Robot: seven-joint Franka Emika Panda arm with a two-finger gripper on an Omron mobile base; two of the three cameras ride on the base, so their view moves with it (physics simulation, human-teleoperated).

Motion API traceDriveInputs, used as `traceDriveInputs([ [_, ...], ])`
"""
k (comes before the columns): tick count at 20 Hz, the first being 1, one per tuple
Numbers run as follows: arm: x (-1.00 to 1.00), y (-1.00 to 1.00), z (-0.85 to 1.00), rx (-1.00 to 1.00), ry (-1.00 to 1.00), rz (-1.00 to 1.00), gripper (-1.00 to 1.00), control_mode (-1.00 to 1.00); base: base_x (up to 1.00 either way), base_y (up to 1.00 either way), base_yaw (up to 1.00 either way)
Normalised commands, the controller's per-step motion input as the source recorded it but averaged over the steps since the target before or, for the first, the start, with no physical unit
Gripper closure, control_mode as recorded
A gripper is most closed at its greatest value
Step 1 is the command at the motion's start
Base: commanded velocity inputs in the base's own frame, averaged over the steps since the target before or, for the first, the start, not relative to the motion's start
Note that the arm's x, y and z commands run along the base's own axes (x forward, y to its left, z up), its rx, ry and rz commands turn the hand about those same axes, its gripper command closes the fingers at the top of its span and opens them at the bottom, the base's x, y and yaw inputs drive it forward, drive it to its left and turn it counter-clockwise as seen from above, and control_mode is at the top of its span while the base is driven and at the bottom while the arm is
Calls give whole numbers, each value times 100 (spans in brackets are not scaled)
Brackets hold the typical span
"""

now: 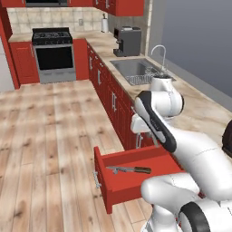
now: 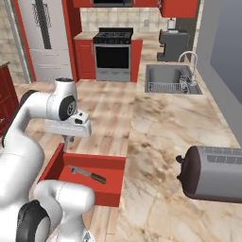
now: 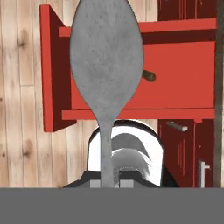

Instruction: Pick up the metallic utensils from the counter and place them in the open drawer. Make sure not to pick up any wooden utensils.

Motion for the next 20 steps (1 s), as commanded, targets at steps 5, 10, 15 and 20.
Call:
traceDriveInputs([
  [5,90,0,-78,3,14,20,100,-100,0,0,0],
  [10,8,-13,-44,0,-21,15,100,-100,0,0,0],
  [15,0,-2,-94,8,-37,16,100,-100,0,0,0],
  [20,2,0,-99,16,-29,25,100,-100,0,0,0],
])
